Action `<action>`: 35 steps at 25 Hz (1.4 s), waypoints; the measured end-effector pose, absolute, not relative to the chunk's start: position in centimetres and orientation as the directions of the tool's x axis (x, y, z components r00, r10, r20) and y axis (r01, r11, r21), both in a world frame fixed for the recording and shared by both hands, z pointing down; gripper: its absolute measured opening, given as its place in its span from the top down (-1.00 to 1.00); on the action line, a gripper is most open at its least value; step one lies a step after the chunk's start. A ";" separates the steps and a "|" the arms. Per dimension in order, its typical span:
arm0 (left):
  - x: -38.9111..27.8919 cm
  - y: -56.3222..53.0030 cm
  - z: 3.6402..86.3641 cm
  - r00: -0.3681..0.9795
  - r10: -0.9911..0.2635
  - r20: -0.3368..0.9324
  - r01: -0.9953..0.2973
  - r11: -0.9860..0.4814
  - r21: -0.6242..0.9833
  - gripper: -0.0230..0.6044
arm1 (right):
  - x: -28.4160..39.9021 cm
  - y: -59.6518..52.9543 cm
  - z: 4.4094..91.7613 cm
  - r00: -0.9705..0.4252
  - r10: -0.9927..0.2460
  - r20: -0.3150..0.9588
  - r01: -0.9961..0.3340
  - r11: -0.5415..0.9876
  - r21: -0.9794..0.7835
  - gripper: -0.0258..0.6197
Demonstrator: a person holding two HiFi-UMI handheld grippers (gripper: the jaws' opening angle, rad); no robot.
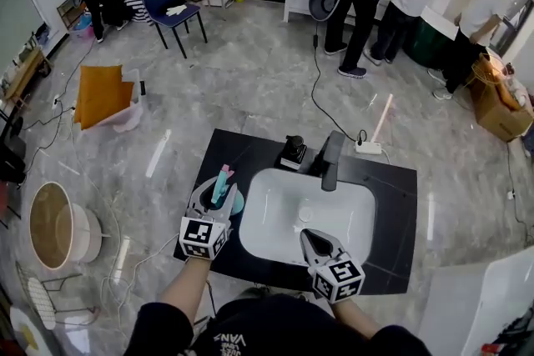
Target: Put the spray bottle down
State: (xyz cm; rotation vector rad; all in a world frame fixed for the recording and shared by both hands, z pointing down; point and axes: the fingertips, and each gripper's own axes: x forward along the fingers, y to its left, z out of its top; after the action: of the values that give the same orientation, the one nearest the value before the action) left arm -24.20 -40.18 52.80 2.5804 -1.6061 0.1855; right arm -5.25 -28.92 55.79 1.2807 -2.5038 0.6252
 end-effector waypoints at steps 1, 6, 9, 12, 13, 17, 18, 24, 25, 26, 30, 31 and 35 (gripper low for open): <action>-24.3 -41.0 53.0 0.438 -0.885 0.156 -0.897 -0.442 0.013 0.49 | -5.2 -29.0 55.9 -0.571 -0.706 0.420 -0.821 0.511 -0.256 0.92; -24.6 -44.5 54.0 0.438 -0.883 0.167 -0.897 -0.443 0.007 0.49 | -4.7 -28.9 56.5 -0.537 -0.714 0.450 -0.843 0.471 -0.258 0.92; -24.3 -46.2 54.5 0.440 -0.881 0.174 -0.895 -0.447 -0.001 0.49 | -4.4 -28.9 56.8 -0.518 -0.718 0.466 -0.855 0.450 -0.258 0.92; -23.9 -47.9 54.5 0.446 -0.879 0.171 -0.891 -0.454 -0.011 0.49 | -4.0 -29.0 56.9 -0.504 -0.723 0.473 -0.864 0.433 -0.258 0.92; -23.9 -48.4 54.5 0.445 -0.880 0.168 -0.891 -0.453 -0.012 0.49 | -3.9 -29.1 56.9 -0.499 -0.724 0.475 -0.866 0.427 -0.259 0.92; -23.9 -50.3 54.8 0.434 -0.886 0.164 -0.897 -0.442 -0.014 0.49 | -3.3 -29.5 57.2 -0.484 -0.729 0.484 -0.875 0.408 -0.260 0.92; -23.9 -50.7 54.9 0.433 -0.887 0.164 -0.897 -0.441 -0.015 0.49 | -3.2 -29.7 57.3 -0.481 -0.731 0.485 -0.877 0.405 -0.259 0.92; -24.1 -51.7 55.5 0.421 -0.891 0.167 -0.903 -0.429 -0.008 0.49 | -2.9 -30.3 57.4 -0.474 -0.733 0.488 -0.880 0.395 -0.263 0.92; -24.1 -51.8 55.7 0.419 -0.892 0.168 -0.905 -0.426 -0.007 0.49 | -2.9 -30.3 57.4 -0.474 -0.732 0.489 -0.880 0.394 -0.264 0.92; -24.2 -51.8 55.7 0.418 -0.893 0.168 -0.905 -0.425 -0.005 0.48 | -2.8 -30.3 57.4 -0.473 -0.732 0.490 -0.881 0.392 -0.265 0.92; -24.2 -52.1 55.9 0.423 -0.889 0.177 -0.901 -0.433 -0.021 0.47 | -2.7 -30.6 57.7 -0.472 -0.732 0.491 -0.881 0.390 -0.267 0.92; -24.2 -52.1 56.1 0.421 -0.888 0.184 -0.900 -0.434 -0.035 0.46 | -2.8 -30.7 57.7 -0.474 -0.731 0.490 -0.880 0.390 -0.269 0.92; -24.1 -52.0 56.4 0.417 -0.885 0.209 -0.897 -0.437 -0.063 0.39 | -2.6 -30.6 57.6 -0.477 -0.732 0.486 -0.879 0.385 -0.283 0.92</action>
State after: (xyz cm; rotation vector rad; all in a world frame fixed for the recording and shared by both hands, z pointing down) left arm -24.13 -52.03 56.42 2.5947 -1.6337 0.3261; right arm -2.65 -30.63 57.58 1.4166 -2.3657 0.7431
